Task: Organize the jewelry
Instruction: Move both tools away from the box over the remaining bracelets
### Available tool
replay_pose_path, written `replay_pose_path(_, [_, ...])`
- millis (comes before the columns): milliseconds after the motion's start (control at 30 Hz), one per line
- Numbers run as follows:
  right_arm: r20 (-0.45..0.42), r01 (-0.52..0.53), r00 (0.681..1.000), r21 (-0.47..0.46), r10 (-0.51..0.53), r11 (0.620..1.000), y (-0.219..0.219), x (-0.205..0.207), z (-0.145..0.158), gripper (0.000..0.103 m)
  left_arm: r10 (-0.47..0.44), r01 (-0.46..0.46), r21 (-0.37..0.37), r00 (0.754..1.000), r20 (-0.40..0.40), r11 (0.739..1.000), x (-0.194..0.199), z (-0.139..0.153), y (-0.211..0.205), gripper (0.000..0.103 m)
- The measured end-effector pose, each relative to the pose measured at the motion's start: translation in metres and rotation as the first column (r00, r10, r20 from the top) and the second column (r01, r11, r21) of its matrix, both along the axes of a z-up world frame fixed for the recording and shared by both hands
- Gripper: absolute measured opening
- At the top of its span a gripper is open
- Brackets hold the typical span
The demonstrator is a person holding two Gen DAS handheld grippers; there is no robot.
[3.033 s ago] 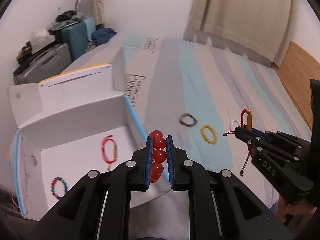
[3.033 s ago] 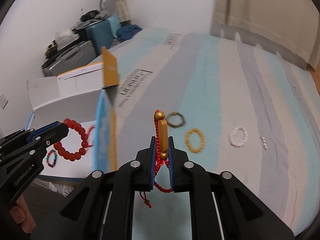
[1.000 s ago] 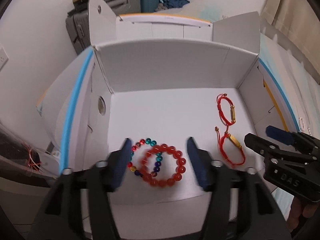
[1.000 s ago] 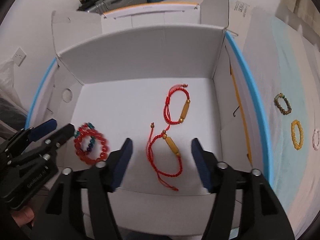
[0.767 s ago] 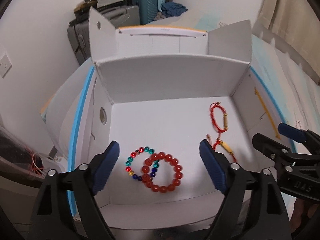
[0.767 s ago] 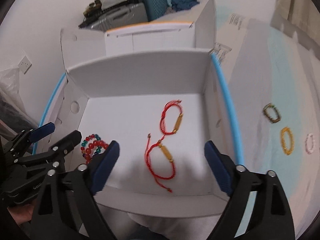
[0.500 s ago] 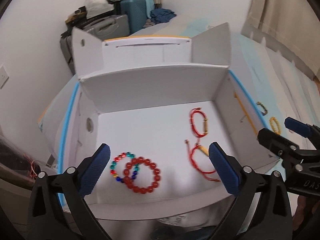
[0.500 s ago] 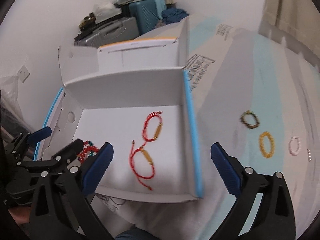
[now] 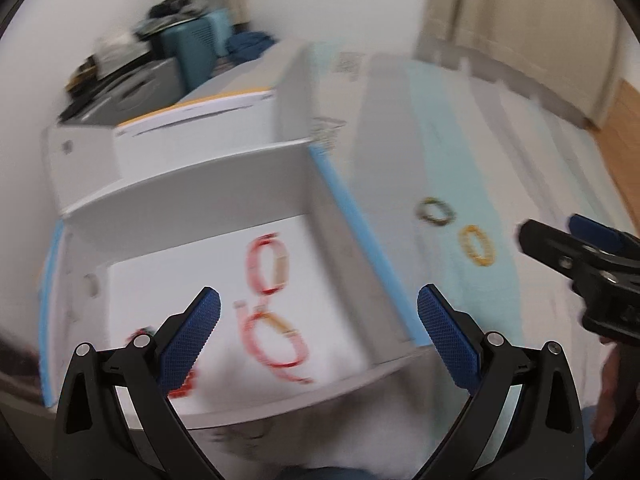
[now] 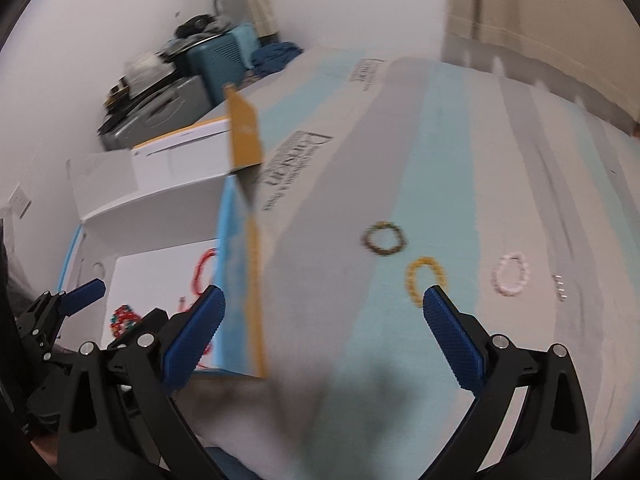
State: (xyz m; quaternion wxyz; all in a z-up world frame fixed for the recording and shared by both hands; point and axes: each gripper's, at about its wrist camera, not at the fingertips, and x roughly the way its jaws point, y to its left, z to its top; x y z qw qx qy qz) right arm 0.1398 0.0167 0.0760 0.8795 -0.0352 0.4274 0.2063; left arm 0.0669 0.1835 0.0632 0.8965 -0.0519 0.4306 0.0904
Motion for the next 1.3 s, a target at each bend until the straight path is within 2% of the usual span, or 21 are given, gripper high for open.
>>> replay_pose_path(233, [0.006, 0.112, 0.994, -0.017, -0.112, 0.994, -0.082, 0.030, -0.003, 0.095, -0.135, 0.135, 0.004, 0.990, 0.046, 0.991, 0.032, -0.003, -0.073, 0.097])
replay_pose_path(300, [0.004, 0.138, 0.990, -0.025, -0.138, 0.990, -0.101, 0.038, -0.006, 0.095, -0.164, 0.163, 0.034, 0.986, 0.025, 0.986, 0.046, -0.009, -0.093, 0.097])
replay_pose_path(633, [-0.001, 0.268, 0.963, -0.117, -0.270, 0.956, -0.188, 0.083, -0.048, 0.095, -0.253, 0.253, -0.003, 0.967, -0.011, 0.967, 0.108, -0.049, -0.163, 0.097])
replay_pose_path(1000, [-0.011, 0.351, 0.935, -0.127, -0.355, 0.928, -0.229, 0.113, -0.102, 0.095, -0.255, 0.253, -0.047, 0.966, -0.039, 0.966, 0.155, -0.107, -0.184, 0.097])
replay_pose_path(1300, [-0.057, 0.339, 0.935, -0.154, -0.351, 0.928, -0.242, 0.137, -0.144, 0.095, -0.241, 0.238, -0.045, 0.968, -0.068, 0.970, 0.180, -0.141, -0.183, 0.097])
